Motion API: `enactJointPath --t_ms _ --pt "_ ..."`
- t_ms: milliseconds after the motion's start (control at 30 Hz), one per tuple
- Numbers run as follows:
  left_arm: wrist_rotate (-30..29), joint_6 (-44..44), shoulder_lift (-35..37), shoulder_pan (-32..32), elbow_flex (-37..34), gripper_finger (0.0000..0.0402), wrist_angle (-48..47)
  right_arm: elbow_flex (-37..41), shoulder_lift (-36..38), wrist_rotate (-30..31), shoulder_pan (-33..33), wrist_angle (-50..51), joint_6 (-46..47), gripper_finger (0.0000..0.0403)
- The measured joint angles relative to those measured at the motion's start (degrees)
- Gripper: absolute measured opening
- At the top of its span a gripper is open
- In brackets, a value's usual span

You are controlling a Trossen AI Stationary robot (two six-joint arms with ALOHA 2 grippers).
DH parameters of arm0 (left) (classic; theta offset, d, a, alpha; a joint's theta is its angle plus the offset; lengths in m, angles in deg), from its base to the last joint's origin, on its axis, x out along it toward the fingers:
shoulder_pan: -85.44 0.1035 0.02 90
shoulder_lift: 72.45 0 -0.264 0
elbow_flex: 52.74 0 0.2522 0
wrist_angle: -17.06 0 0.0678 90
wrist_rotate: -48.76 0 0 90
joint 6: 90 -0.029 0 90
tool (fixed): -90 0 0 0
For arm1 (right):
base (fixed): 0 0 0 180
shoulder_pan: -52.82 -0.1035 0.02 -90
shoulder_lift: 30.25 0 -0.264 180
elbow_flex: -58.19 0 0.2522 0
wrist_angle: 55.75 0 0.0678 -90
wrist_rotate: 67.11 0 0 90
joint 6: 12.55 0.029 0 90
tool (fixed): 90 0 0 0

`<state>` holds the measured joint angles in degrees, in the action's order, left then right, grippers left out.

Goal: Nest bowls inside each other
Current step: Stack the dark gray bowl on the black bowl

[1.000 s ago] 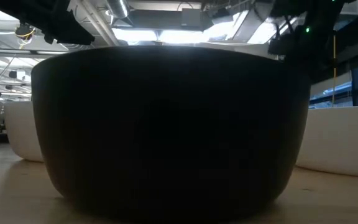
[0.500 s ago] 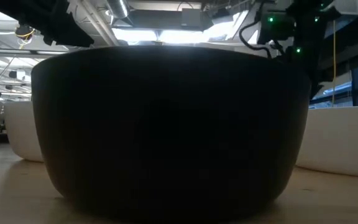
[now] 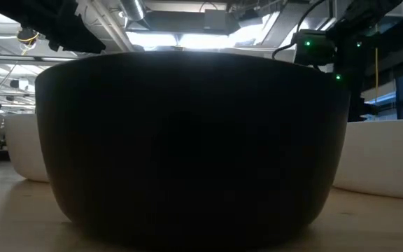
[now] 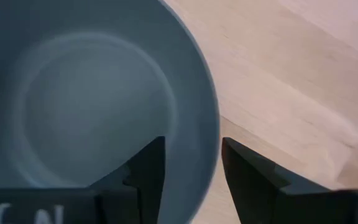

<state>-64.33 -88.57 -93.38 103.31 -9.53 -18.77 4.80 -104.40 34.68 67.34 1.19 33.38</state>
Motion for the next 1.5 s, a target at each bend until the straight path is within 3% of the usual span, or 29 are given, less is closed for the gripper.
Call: enactJointPath --t_ms 333,667,1000,1233,1500 --pt "0.0 0.0 0.0 0.0 0.0 0.0161 0.0 0.02 0.07 -1.29 0.76 -0.47 -1.66 0.0014" --pt "0.0 0.02 -0.02 0.01 0.0 0.0161 0.01 -2.8 0.07 -3.57 3.93 -3.51 -7.36 0.0007" --pt "-0.03 0.07 0.0 0.01 0.0 0.0161 -1.84 -20.05 0.07 -4.45 3.54 8.78 -13.46 0.0006" --pt "0.0 1.79 -0.02 0.0 -0.01 0.0161 -3.39 -28.67 0.07 -6.69 -3.8 11.67 -11.93 0.0006" --pt "0.0 2.71 -0.07 0.01 -0.01 0.0161 -3.39 -29.47 -1.75 -7.09 -16.3 8.48 -3.51 0.0006"
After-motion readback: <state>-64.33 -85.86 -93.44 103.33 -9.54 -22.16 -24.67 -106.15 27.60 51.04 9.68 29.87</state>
